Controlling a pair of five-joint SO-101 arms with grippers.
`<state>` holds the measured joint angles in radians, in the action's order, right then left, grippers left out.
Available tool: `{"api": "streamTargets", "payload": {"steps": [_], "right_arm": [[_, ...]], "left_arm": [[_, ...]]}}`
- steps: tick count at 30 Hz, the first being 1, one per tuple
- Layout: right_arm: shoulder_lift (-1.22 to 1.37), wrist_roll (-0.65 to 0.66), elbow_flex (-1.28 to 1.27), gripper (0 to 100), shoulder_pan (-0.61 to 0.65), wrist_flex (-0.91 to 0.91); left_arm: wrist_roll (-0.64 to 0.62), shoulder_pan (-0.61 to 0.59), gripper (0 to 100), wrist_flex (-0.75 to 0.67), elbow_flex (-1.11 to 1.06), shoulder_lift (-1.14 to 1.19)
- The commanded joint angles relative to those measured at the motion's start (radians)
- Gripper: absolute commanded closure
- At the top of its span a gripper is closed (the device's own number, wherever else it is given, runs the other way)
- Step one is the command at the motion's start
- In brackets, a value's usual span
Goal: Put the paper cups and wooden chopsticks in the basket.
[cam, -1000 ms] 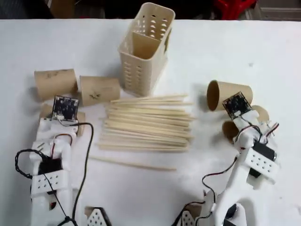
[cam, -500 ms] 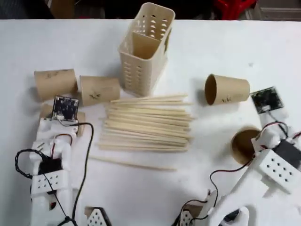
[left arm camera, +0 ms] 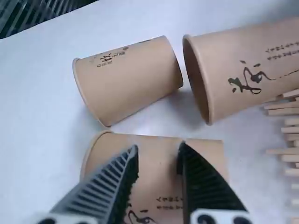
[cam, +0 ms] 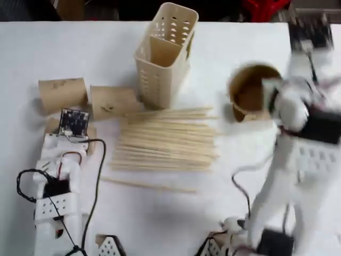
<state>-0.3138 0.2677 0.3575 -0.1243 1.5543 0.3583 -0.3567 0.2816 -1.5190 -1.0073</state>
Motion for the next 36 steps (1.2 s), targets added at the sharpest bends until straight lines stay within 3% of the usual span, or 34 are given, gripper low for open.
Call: {"api": "streamTargets", "payload": {"steps": [1,8,12,33,36], "right_arm": [[0.263,-0.133,0.399,98.2,0.147,0.002],[0.714,-0.269,1.085,98.2,0.272,-0.045],[0.897,-0.270,1.257,98.2,0.326,-0.048],[1.201,-0.341,1.304,98.0,0.303,-0.312],[1.234,-0.341,1.304,93.8,0.291,-0.311]], "left_arm": [[0.009,0.004,85,-0.012,-0.005,0.001],[0.011,0.004,85,-0.012,-0.005,0.001],[0.011,0.004,85,-0.012,-0.005,0.001],[0.011,0.004,85,-0.009,-0.006,0.001],[0.011,0.004,85,-0.009,-0.006,0.001]]}}
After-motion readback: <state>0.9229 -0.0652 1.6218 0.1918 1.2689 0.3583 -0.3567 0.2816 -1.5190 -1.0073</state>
